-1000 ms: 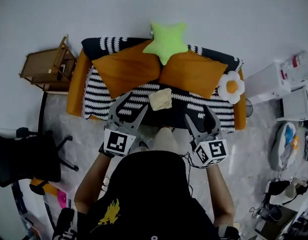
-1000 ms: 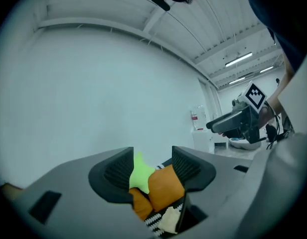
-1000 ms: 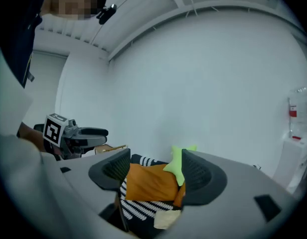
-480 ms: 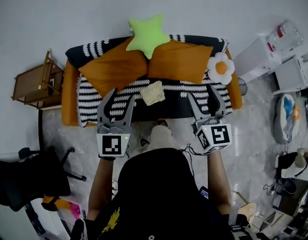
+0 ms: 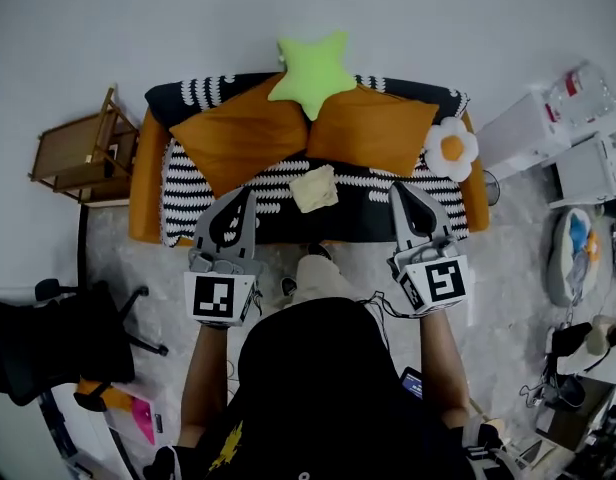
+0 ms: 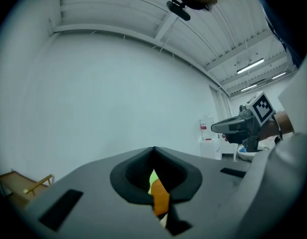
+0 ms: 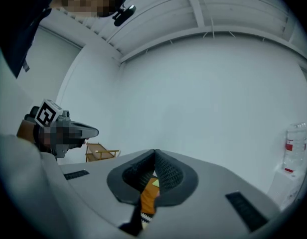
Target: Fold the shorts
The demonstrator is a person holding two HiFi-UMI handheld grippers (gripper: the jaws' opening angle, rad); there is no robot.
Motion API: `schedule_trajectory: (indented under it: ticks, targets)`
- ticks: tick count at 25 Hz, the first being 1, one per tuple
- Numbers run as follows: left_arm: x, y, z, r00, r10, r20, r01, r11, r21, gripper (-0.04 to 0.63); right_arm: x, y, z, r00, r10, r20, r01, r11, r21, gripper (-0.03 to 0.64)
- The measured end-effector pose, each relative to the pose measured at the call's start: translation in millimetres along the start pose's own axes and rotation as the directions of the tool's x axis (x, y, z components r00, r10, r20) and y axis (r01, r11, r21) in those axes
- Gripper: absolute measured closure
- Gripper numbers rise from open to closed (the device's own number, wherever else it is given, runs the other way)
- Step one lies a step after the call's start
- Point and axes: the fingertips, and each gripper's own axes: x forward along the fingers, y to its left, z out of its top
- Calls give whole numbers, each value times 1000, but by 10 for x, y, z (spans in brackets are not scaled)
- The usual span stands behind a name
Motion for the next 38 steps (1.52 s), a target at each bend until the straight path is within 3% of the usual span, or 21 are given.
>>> schedule_trajectory:
  ticks: [5,11,14,24,33,38]
  targets:
    - [-89,103,119,999,34,2,-34,998,46,586,-76,-37,222,999,32,42,-35,996,79,601]
    - [99,51,342,997,2,79,-2,1000,4,586,-38,-66,455,997,47,62,-49,998,33,601]
    - [10,20,335,997,15,75,-13,1000,-29,586,53,-69,512,996,60,62,-64,997,54,603]
    - [-391,-176,-14,996,77,51,-73,995,-66,586,87,193,318,986,164,13,-163,986,-13,603]
    - [-432,-153,-56,987,144,64,-140,988,-65,586,67,161,141,983,185,19,-185,983,-11,603]
    - [-434,-84,-52,987,147,57,-142,987,-74,586,137,175,114,979,206,4,-206,978,7,603]
